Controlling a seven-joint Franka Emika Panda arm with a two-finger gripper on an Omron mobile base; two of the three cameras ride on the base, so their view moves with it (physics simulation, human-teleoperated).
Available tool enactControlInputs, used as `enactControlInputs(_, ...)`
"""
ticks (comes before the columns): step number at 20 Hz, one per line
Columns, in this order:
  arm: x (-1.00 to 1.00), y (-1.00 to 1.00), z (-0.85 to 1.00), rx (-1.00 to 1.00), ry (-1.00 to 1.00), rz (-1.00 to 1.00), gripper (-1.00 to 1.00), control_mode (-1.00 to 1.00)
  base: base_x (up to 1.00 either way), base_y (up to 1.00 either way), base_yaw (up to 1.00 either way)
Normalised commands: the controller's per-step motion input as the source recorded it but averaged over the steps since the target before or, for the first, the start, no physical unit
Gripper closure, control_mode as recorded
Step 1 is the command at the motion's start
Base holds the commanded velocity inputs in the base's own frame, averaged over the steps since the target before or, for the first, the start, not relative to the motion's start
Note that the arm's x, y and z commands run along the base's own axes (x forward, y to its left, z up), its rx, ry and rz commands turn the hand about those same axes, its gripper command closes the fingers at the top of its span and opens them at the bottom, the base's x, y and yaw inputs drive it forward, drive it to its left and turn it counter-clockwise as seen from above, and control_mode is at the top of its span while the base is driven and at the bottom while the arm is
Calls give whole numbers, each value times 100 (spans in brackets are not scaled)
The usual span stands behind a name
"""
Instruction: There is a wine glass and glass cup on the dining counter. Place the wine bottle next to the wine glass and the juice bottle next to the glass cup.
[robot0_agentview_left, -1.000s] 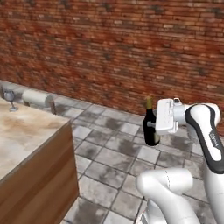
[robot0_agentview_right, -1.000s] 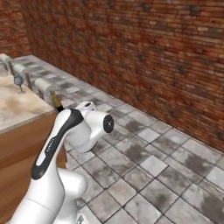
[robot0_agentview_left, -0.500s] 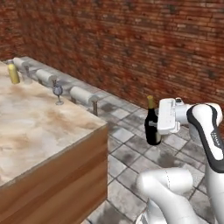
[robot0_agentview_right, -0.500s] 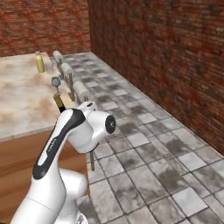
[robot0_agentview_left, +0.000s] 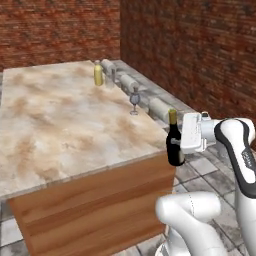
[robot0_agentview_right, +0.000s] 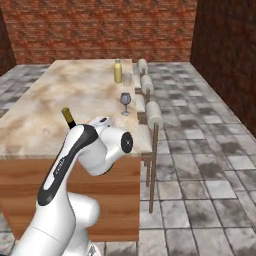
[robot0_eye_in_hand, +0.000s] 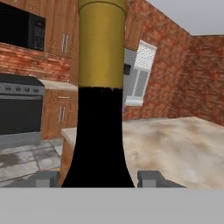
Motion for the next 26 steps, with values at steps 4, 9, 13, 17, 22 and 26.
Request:
enactControlInputs(4,0,0,0,0,0,0,100,100,59,0,50)
enactControlInputs(9,0,0,0,0,0,0,100,100,58,-20,22)
enactControlInputs(13,0,0,0,0,0,0,100,100,46,-40,8)
enactControlInputs(17,0,0,0,0,0,0,100,100,34,-46,8)
enactControlInputs(22,0,0,0,0,0,0,100,100,25,-44,14)
enactControlInputs(26,0,0,0,0,0,0,100,100,33,-45,11)
